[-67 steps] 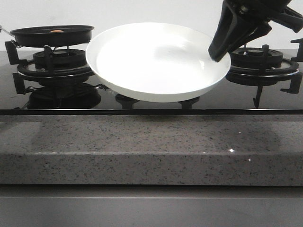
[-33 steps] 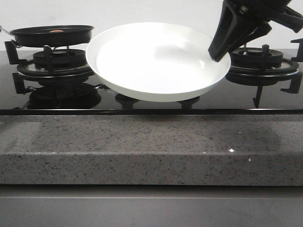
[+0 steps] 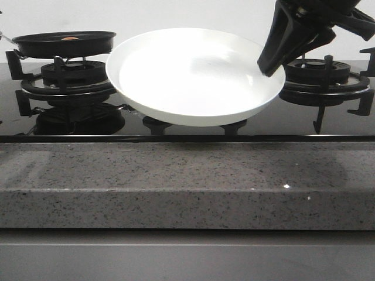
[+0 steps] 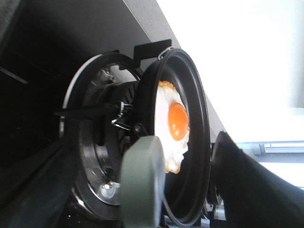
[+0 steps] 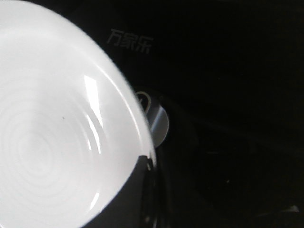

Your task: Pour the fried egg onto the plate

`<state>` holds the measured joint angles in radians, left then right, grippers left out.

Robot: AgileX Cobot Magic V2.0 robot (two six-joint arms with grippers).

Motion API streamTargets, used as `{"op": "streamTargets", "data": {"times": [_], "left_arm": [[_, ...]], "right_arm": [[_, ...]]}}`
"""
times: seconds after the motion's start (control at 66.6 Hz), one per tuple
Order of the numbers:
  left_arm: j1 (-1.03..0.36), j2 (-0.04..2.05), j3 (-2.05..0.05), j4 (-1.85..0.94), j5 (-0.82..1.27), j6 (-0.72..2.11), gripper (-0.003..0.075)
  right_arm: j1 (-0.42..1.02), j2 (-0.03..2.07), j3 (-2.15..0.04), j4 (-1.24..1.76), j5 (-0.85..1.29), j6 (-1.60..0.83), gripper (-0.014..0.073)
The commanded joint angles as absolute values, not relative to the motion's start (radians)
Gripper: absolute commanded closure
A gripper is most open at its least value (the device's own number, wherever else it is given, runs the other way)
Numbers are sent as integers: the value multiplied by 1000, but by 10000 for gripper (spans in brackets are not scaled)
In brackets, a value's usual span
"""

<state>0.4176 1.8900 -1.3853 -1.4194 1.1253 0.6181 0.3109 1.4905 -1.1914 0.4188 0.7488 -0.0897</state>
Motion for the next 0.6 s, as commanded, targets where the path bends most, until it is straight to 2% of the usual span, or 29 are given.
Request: {"op": "streamTargets", "data": {"times": [0.0,0.165,0.42,0.586], "left_arm": [[407,1842,-1417,-1498,1162,624,154],[407,1842,-1428,-1498,1164,624,172],[407,1842,-1434,-1498,1168,624,380],[407,1842,-1434,-1498,1174,624,480]], "right_arm": [[308,1457,-1218,450,706,-98,651],[308,1457,-1218,450,706,-98,651],[308,1457,-1218,450,706,-98,651],[308,1457,-1218,450,706,-98,651]]}}
